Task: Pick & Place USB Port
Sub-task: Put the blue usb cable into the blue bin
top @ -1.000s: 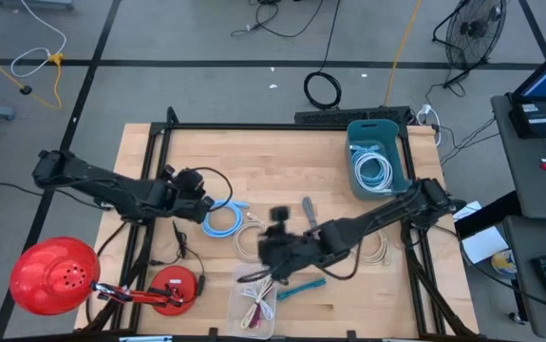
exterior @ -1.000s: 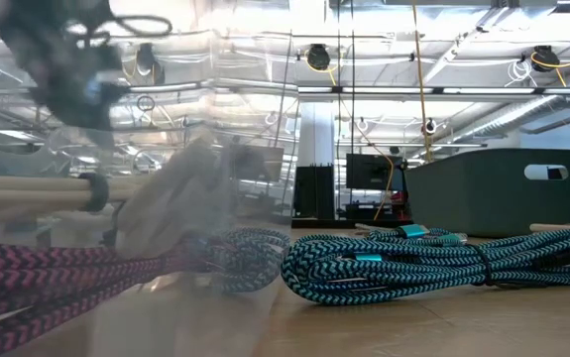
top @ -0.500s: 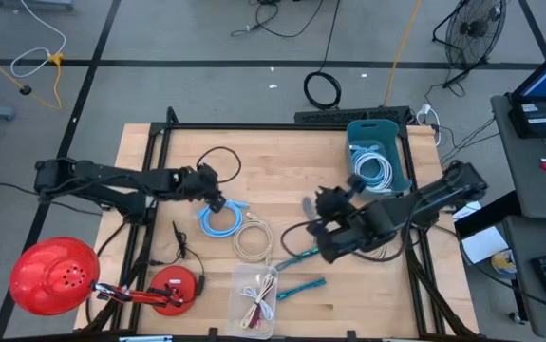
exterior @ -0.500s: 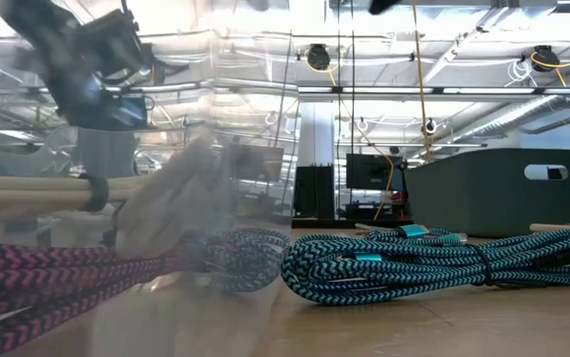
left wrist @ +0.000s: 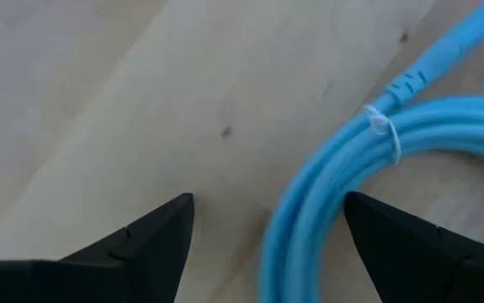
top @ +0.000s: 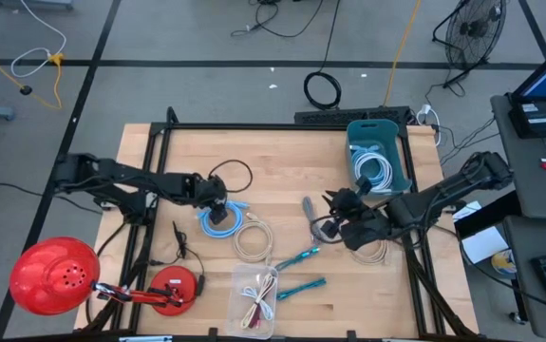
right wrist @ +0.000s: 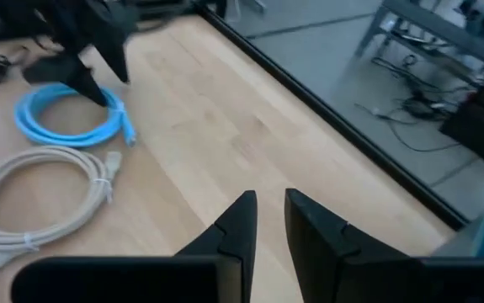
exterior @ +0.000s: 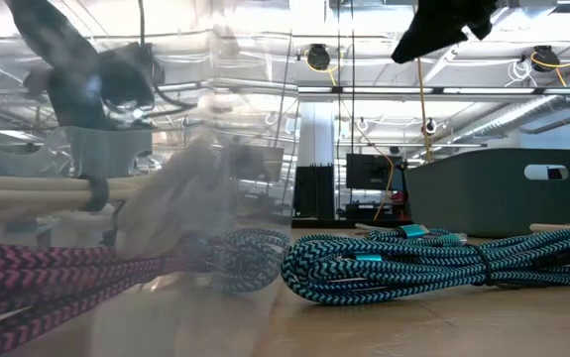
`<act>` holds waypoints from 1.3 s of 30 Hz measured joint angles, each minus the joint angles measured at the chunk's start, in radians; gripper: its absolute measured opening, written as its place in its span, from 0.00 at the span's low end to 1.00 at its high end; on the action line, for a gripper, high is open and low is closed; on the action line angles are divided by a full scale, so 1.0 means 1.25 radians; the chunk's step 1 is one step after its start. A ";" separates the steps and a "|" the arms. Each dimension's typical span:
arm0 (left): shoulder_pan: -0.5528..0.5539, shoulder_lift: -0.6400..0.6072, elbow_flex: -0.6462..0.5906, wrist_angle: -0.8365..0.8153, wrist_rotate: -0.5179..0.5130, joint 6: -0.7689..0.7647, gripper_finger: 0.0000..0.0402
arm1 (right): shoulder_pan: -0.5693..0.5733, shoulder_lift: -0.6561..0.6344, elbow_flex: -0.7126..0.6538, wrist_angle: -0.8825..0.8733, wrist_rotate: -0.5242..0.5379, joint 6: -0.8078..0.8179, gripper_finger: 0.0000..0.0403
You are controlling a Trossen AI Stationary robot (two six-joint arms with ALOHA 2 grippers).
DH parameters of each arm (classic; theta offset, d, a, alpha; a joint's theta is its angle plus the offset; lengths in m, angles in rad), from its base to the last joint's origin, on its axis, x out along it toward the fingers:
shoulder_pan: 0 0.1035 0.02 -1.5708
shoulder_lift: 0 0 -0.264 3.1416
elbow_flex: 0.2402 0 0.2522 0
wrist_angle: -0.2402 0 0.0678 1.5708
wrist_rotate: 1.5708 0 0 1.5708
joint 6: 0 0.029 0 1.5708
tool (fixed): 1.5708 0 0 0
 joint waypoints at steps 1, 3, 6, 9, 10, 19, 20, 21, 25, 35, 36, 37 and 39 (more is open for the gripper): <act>-0.004 0.015 0.001 0.007 -0.001 -0.002 0.77 | 0.000 -0.012 -0.017 0.026 -0.003 -0.013 0.15; -0.011 0.034 0.001 0.020 -0.004 0.000 0.74 | 0.001 -0.037 -0.049 0.082 -0.019 -0.035 0.15; -0.020 0.048 0.002 0.027 -0.007 0.000 0.67 | 0.001 -0.070 -0.092 0.152 -0.044 -0.062 0.15; -0.024 0.049 0.001 0.028 -0.004 0.000 0.57 | 0.002 -0.098 -0.133 0.215 -0.063 -0.086 0.15; -0.024 0.044 0.000 0.025 -0.004 0.001 0.52 | 0.002 -0.105 -0.147 0.237 -0.064 -0.094 0.15; -0.009 0.020 -0.002 0.030 -0.068 -0.001 0.10 | 0.001 -0.130 -0.250 0.485 -0.063 -0.203 0.15; -0.001 0.014 -0.004 0.027 -0.088 -0.008 0.08 | 0.000 -0.128 -0.259 0.515 -0.063 -0.205 0.15; 0.005 0.010 -0.005 0.026 -0.107 -0.017 0.08 | -0.004 -0.125 -0.267 0.541 -0.063 -0.211 0.15; 0.019 -0.028 -0.005 0.031 -0.173 -0.059 0.08 | -0.015 -0.122 -0.295 0.588 -0.063 -0.223 0.15; -0.029 -0.132 -0.005 0.075 -0.299 -0.075 0.08 | -0.072 -0.053 -0.304 0.676 -0.092 -0.220 0.15; -0.040 -0.142 -0.005 0.083 -0.302 -0.065 0.08 | -0.086 -0.040 -0.304 0.686 -0.115 -0.213 0.15; -0.051 -0.149 -0.005 0.097 -0.305 -0.053 0.08 | -0.102 -0.027 -0.304 0.695 -0.145 -0.200 0.15; -0.074 -0.164 -0.004 0.133 -0.309 -0.028 0.08 | -0.134 -0.001 -0.304 0.718 -0.205 -0.177 0.17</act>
